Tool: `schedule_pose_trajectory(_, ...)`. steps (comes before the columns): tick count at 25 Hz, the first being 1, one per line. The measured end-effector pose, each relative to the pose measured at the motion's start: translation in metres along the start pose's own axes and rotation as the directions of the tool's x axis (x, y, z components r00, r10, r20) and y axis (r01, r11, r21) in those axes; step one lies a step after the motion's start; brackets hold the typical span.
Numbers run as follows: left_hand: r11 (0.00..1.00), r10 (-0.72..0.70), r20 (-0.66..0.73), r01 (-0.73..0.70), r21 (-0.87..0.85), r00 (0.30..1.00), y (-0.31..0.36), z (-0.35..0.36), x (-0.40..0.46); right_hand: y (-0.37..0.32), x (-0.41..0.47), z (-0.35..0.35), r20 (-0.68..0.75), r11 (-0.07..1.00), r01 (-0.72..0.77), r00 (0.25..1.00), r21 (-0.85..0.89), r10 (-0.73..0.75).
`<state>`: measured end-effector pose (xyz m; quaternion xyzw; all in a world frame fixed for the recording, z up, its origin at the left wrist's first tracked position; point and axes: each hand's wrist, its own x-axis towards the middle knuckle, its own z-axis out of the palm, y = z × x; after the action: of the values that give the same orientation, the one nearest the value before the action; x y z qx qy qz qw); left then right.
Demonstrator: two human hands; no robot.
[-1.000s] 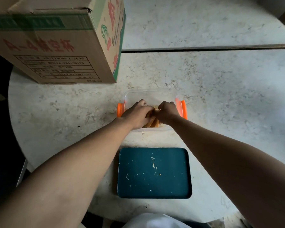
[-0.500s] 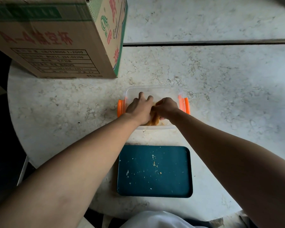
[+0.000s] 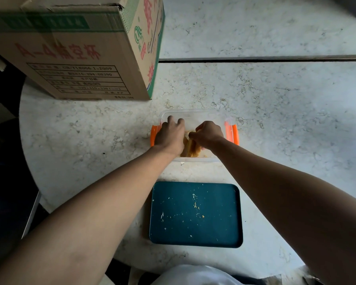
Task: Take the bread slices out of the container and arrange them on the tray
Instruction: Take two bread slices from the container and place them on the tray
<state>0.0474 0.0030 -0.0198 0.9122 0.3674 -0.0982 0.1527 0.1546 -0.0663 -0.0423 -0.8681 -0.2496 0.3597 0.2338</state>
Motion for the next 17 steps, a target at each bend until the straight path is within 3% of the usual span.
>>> schedule_pose_trajectory(4, 0.974, 0.139, -0.096, -0.119, 0.193, 0.986, -0.002, 0.006, -0.004, 0.000, -0.001, 0.002, 0.001, 1.000, 0.000, 1.000, 0.023, 0.000)
schedule_pose_trajectory(7, 0.965, 0.225, -0.179, -0.194, 0.177, 0.958, -0.004, 0.004, -0.001, 0.000, 0.000, 0.002, -0.025, 0.998, 0.004, 1.000, 0.070, -0.002)
schedule_pose_trajectory(9, 0.966, 0.256, -0.212, -0.253, 0.044, 0.943, -0.004, 0.003, 0.002, 0.000, -0.002, 0.000, -0.064, 0.995, 0.011, 0.998, 0.098, -0.004)
schedule_pose_trajectory(11, 0.949, 0.182, -0.218, -0.229, -0.218, 0.959, 0.000, 0.002, 0.003, -0.003, -0.004, -0.005, -0.096, 0.988, 0.001, 0.995, 0.156, 0.014)
schedule_pose_trajectory(14, 0.847, 0.005, -0.158, -0.088, -0.525, 0.988, 0.009, -0.002, -0.002, -0.007, -0.011, -0.020, -0.153, 0.955, -0.008, 0.987, 0.295, 0.056)
schedule_pose_trajectory(17, 0.723, 0.007, -0.059, -0.046, -0.689, 0.998, 0.012, -0.003, -0.012, -0.009, -0.028, -0.036, -0.163, 0.892, 0.012, 0.984, 0.451, 0.069)
